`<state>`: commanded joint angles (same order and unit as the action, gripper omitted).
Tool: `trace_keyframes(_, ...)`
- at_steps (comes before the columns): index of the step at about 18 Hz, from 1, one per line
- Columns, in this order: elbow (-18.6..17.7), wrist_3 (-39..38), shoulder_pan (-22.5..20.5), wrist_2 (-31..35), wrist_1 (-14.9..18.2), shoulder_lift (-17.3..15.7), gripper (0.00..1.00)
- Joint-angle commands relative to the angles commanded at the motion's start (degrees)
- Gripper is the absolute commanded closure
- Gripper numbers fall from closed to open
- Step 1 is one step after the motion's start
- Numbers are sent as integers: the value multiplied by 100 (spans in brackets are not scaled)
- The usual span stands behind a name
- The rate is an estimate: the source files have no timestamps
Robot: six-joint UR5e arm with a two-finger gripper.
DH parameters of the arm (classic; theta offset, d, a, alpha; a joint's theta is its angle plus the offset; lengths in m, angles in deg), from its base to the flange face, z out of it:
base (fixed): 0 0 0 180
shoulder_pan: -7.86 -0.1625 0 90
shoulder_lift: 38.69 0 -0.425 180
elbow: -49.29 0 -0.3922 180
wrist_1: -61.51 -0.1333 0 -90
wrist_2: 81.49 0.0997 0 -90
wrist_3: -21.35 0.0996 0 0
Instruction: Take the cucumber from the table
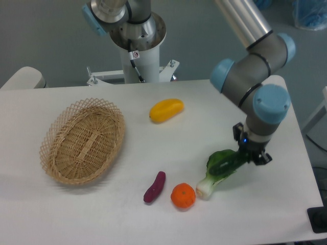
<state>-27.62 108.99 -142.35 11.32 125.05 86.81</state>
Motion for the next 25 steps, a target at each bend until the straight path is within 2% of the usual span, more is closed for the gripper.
trace_keyframes(4, 351, -597, 158, -193, 9, 246, 75)
trace_keyframes(9, 729, -731, 203, -193, 342, 422, 75)
trace_keyframes(15, 888, -933, 255, -115, 501, 519, 74)
trace_keyframes(25, 906, -924, 308, -114, 519, 528, 74)
